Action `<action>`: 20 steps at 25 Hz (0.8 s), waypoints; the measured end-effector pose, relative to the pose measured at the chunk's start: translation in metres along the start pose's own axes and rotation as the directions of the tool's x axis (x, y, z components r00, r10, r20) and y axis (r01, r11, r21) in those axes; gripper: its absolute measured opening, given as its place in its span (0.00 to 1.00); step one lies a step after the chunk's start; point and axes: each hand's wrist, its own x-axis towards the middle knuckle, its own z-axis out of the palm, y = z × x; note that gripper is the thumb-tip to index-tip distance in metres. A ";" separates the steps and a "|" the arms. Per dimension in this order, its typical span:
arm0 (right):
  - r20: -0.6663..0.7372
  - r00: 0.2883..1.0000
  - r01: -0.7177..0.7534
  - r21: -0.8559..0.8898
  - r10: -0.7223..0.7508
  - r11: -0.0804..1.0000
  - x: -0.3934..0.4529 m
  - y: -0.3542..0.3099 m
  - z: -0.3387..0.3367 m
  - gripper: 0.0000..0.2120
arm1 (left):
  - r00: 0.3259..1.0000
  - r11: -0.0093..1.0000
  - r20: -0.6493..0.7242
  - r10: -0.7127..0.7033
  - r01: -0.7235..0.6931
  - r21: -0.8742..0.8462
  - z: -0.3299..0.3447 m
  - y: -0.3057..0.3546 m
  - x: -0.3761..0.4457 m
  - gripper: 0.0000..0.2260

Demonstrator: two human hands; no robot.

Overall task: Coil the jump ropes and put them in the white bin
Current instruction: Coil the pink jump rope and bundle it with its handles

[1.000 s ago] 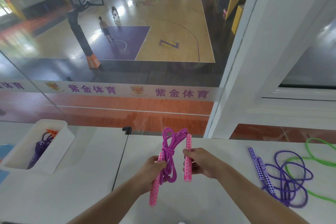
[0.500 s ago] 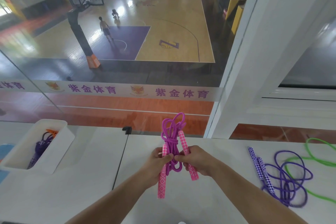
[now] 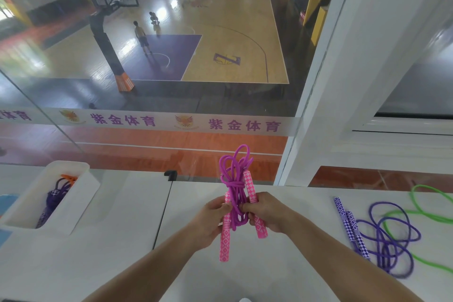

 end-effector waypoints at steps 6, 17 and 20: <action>-0.016 0.999 0.040 -0.052 -0.041 0.998 0.004 0.000 -0.003 0.08 | 0.995 0.997 0.073 0.061 -0.064 0.039 -0.007 0.001 0.005 0.12; -0.021 0.999 0.023 -0.009 -0.024 1.000 0.006 -0.001 -0.001 0.06 | 0.997 0.999 -0.059 0.053 -0.052 0.015 0.009 -0.001 0.011 0.11; -0.021 0.999 0.028 -0.043 -0.029 0.999 0.006 0.000 -0.002 0.06 | 0.988 0.972 -0.116 0.100 -0.072 0.225 0.009 0.001 0.012 0.11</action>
